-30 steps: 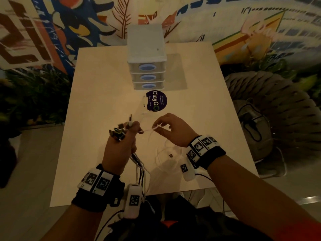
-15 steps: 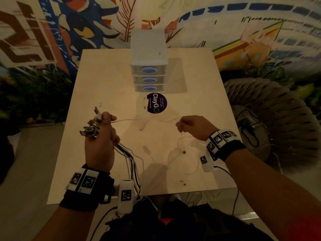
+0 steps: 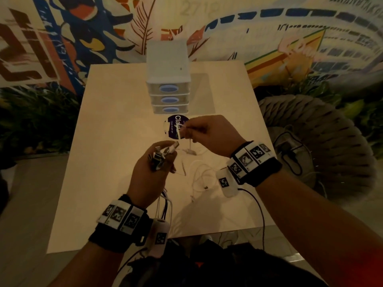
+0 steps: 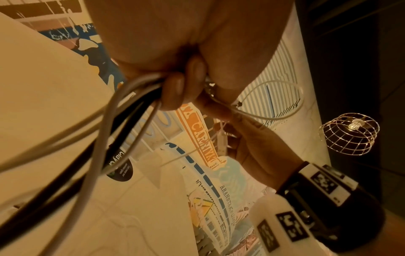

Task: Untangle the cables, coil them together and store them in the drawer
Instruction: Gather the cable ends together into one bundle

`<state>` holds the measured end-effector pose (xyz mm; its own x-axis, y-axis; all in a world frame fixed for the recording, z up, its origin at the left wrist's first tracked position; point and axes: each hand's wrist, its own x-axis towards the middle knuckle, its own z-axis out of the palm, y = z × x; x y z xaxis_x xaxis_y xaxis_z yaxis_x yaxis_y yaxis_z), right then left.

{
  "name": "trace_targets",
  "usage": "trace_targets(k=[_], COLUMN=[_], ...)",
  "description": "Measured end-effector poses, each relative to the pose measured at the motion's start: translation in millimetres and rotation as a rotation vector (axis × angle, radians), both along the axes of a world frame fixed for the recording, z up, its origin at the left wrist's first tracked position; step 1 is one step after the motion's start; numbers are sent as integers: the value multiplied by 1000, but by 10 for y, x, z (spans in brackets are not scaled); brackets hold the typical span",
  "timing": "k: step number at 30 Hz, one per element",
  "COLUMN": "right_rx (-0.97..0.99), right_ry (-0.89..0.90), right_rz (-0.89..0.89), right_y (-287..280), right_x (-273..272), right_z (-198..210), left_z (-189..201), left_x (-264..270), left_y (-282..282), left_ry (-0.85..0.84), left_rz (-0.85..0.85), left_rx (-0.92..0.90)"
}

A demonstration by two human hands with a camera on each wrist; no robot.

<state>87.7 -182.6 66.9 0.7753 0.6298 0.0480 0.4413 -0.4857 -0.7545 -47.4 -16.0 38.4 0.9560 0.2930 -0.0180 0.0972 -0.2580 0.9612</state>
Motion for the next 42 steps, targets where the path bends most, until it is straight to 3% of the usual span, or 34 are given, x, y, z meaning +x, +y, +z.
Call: trace_targets(k=[7,12,14,17,24,29,34,38,40,42], right_rx=[106,248,131,-171,-294,-574,-629,-365,-322,-419], right_ry=[-60,192,260,247,247,177,137,108,30,-56], right_rz=[131,60,18,126,185,227,233,149,196,323], right_y=[167,26,-7,-22,-69,-108,131,307,452,610], right_x=[-157,-199,-244,-331,-450,-526,-520,-547,-529,-510], right_z=[210,-111,-383,-727,-1090,-1256,-1333,-1229,-1175,-1198], left_z=[-15,-23,32,120,134,215,236,247,242,234], left_x=[83,64,50,51,55,-34,-69,-103,-119,-142], left_y=[-13,92,96,146,380,381,396,402,399,400], left_ry=[35,-63,-102,-138,-195,-269,-267,-259,-235,-217], left_rz=[-58,-43,-6,42,171,222,210,177,172,161], left_rx=[57,-20,-104,-241,-250,-279,-302,-344,-362,-377])
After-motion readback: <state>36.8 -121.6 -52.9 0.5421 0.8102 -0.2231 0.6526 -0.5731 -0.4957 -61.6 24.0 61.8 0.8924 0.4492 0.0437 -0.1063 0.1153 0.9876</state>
